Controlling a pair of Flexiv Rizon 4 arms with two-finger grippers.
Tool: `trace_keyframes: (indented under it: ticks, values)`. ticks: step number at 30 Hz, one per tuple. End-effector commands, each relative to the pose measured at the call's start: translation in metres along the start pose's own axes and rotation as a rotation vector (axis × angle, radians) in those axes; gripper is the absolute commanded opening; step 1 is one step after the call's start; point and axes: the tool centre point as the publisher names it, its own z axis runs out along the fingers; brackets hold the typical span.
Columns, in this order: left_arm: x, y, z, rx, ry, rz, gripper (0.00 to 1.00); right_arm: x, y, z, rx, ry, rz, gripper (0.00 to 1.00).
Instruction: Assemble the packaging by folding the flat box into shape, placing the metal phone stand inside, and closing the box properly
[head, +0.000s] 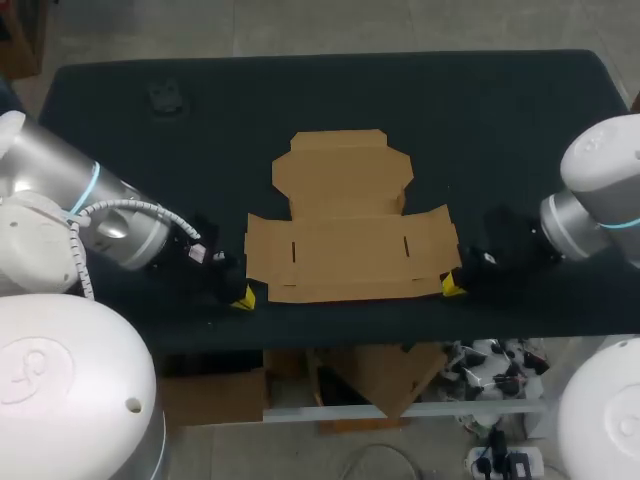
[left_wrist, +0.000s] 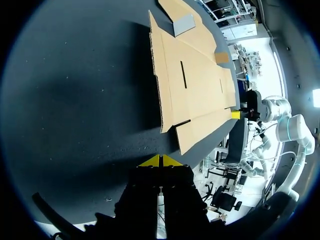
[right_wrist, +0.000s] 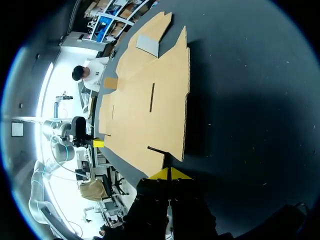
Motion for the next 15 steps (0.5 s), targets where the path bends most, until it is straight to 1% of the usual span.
trace_keyframes:
  ticks: [1, 15]
  values:
    - [-0.0006, -0.0029, 0.0043, -0.008, 0.002, 0.001, 0.0, -0.0028, -0.0005, 0.0008, -0.006, 0.009, 0.0, 0.0]
    - [-0.0004, -0.0038, 0.007, -0.019, 0.014, 0.001, 0.0, -0.0004, 0.0038, 0.0036, -0.02, 0.025, -0.01, 0.0]
